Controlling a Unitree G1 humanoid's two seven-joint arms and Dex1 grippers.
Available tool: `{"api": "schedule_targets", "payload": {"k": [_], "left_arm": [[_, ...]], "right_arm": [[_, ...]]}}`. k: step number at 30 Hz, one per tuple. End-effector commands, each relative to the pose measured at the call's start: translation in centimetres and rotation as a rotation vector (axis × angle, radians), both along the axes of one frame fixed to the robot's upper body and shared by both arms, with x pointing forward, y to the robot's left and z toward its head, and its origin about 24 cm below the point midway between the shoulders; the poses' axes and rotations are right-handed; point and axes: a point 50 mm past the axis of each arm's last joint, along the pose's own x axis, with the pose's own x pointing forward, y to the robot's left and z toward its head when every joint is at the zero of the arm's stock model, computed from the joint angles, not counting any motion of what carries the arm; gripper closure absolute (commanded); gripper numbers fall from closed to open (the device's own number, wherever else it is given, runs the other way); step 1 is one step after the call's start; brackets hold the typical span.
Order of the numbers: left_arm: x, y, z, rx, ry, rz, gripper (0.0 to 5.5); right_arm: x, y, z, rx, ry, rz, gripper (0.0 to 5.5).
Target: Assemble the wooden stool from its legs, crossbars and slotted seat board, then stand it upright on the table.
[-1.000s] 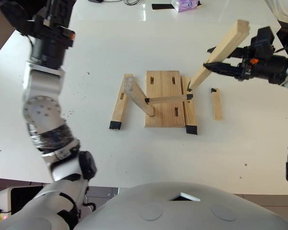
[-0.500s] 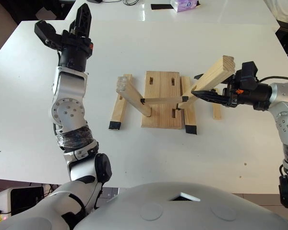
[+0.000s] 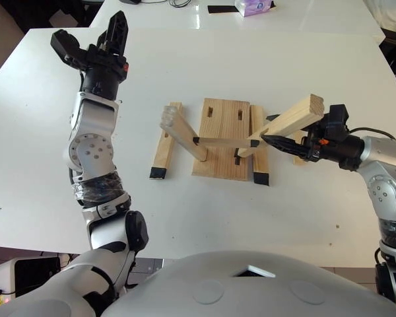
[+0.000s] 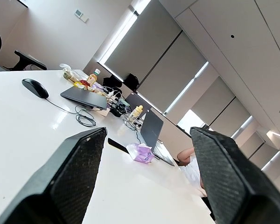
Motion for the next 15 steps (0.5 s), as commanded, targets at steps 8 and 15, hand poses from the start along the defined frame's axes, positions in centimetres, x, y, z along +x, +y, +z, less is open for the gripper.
{"api": "schedule_targets", "payload": {"k": [8,15], "left_arm": [[-1.1,-0.5,-0.6,0.023,0.02,0.007,2.19],[-2.2,-1.0,-1.3,0.044,0.027,0.022,2.19]], "right_arm": [[-0.8,-0.2,0.2,-0.066,0.026,0.032,3.46],[0.3,-0.9,0.7,-0.171,-0.005,0.053,3.46]]}}
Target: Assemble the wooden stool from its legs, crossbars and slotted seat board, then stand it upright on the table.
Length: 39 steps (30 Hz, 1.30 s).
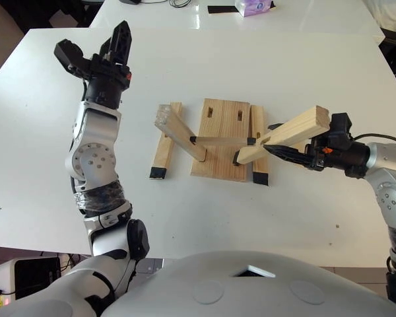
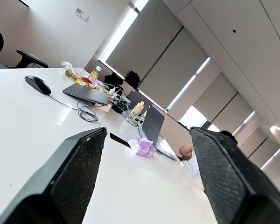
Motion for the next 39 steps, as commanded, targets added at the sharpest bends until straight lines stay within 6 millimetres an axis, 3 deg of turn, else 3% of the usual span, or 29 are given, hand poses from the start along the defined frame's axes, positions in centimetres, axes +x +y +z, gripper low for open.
{"api": "schedule_targets", "payload": {"k": [1,9,15,21,30,39], "left_arm": [[-0.8,-0.1,-0.5,0.008,0.014,0.032,2.19],[-1.8,-1.1,-1.5,0.027,0.028,0.048,2.19],[-2.3,-2.3,-1.9,0.038,0.03,0.029,2.19],[-2.7,-3.4,-2.3,0.042,0.033,0.013,2.19],[-3.2,-3.6,-2.5,0.05,0.033,0.035,2.19],[-3.3,-3.8,-2.9,0.036,0.034,0.05,2.19]], "right_arm": [[0.8,-0.7,0.2,-0.099,-0.008,0.005,3.46],[1.9,0.3,2.4,-0.123,-0.032,0.086,3.46],[2.6,0.7,2.6,-0.174,-0.014,0.113,3.46],[2.2,0.6,1.4,-0.222,0.056,0.132,3.46],[1.5,1.0,1.6,-0.178,0.101,0.167,3.46],[2.2,0.7,0.5,-0.242,0.061,0.083,3.46]]}}
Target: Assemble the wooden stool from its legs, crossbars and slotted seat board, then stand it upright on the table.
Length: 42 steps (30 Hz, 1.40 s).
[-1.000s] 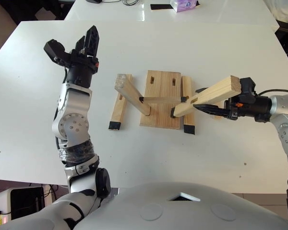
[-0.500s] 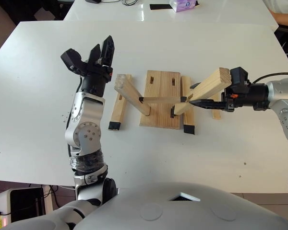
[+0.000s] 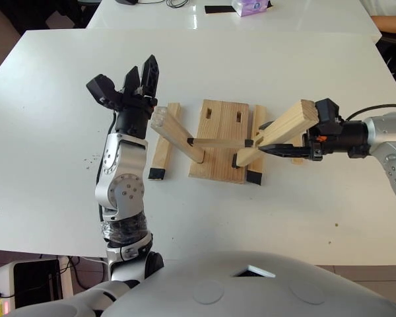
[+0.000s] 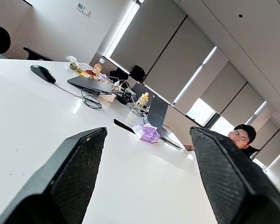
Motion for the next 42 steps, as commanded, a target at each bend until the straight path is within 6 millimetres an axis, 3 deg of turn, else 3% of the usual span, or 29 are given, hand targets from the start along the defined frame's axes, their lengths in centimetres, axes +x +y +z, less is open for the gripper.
{"api": "schedule_targets", "payload": {"k": [1,17,20,22,24,26,29,34,42], "left_arm": [[0.0,-0.1,0.0,-0.001,0.001,0.014,2.19],[-0.7,-0.7,0.8,0.03,-0.037,0.024,2.19],[-1.2,0.1,4.2,0.051,-0.163,0.056,2.19],[-2.3,0.2,8.5,0.058,-0.334,0.022,2.19],[-3.9,-0.6,12.0,0.068,-0.468,-0.073,2.19],[-5.4,-2.1,13.6,0.104,-0.508,-0.206,2.19],[-6.3,-3.4,13.2,0.112,-0.393,-0.334,2.37],[-7.7,-5.4,9.1,0.256,-0.059,-0.522,3.09],[-6.3,-7.8,7.0,0.239,0.159,-0.603,4.51]], "right_arm": [[0.5,-0.5,-0.9,-0.064,0.004,-0.064,3.46],[1.2,0.2,-0.3,-0.117,-0.025,-0.05,3.46],[1.3,0.2,-0.3,-0.114,-0.016,-0.053,3.46],[1.3,0.1,-0.3,-0.112,-0.011,-0.064,3.46],[1.3,-0.1,-0.5,-0.119,-0.006,-0.082,3.46],[1.2,-0.2,-0.8,-0.123,-0.001,-0.106,3.46],[0.8,0.0,-1.1,-0.108,0.007,-0.143,3.46],[0.6,0.3,-1.2,-0.093,0.01,-0.184,3.46],[0.8,0.7,-1.3,-0.091,0.005,-0.2,3.46]]}}
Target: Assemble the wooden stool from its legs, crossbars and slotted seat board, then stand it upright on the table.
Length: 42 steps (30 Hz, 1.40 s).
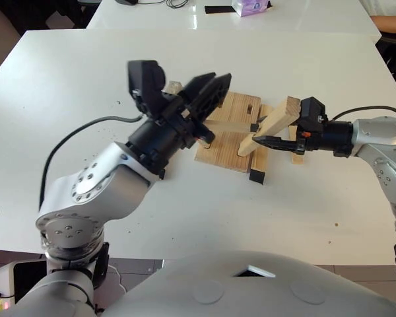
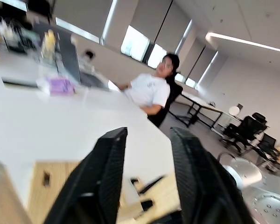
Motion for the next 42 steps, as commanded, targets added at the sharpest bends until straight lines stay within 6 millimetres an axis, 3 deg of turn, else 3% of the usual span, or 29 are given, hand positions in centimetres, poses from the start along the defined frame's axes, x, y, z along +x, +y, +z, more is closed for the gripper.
{"api": "schedule_targets", "payload": {"k": [1,5,11,18,20,23,26,31,35,38,40,42], "left_arm": [[1.2,-1.1,-1.4,0.068,0.072,-0.005,4.7],[2.2,-1.9,-2.8,0.213,0.062,-0.013,5.46],[1.4,-2.5,-7.3,0.365,0.207,-0.091,5.5],[1.2,-1.1,-11.1,0.472,0.305,-0.086,5.5],[1.7,-1.2,-10.4,0.424,0.269,-0.054,5.5],[2.3,-1.7,-5.7,0.124,0.109,-0.049,5.5],[1.4,-1.7,-1.0,-0.085,-0.09,-0.109,5.5],[1.1,-1.6,0.6,-0.105,-0.163,-0.126,5.5],[2.9,-1.7,-1.9,0.029,-0.058,-0.035,5.5],[4.7,-2.3,-6.2,0.17,0.117,-0.025,5.5],[4.6,-2.7,-8.9,0.275,0.207,-0.086,5.5],[4.0,-2.7,-9.9,0.32,0.236,-0.135,5.5]], "right_arm": [[0.3,0.0,-0.8,-0.04,0.031,-0.032,3.46],[0.7,0.3,-0.9,-0.04,0.025,-0.032,3.46],[1.0,0.7,-0.6,-0.047,0.021,-0.016,3.46],[1.3,1.6,0.7,0.0,0.004,-0.006,3.46],[1.3,1.5,0.6,-0.004,0.008,-0.008,3.46],[1.3,1.2,0.3,-0.017,0.018,-0.017,3.46],[1.3,0.8,0.0,-0.037,0.028,-0.021,3.46],[1.4,0.6,-0.3,-0.047,0.033,-0.019,3.46],[1.6,0.8,-0.3,-0.043,0.03,-0.016,3.46],[1.6,0.9,-0.4,-0.033,0.031,-0.023,3.46],[1.7,1.0,-0.4,-0.032,0.029,-0.019,3.46],[1.9,1.2,-0.4,-0.032,0.024,-0.016,3.46]]}}
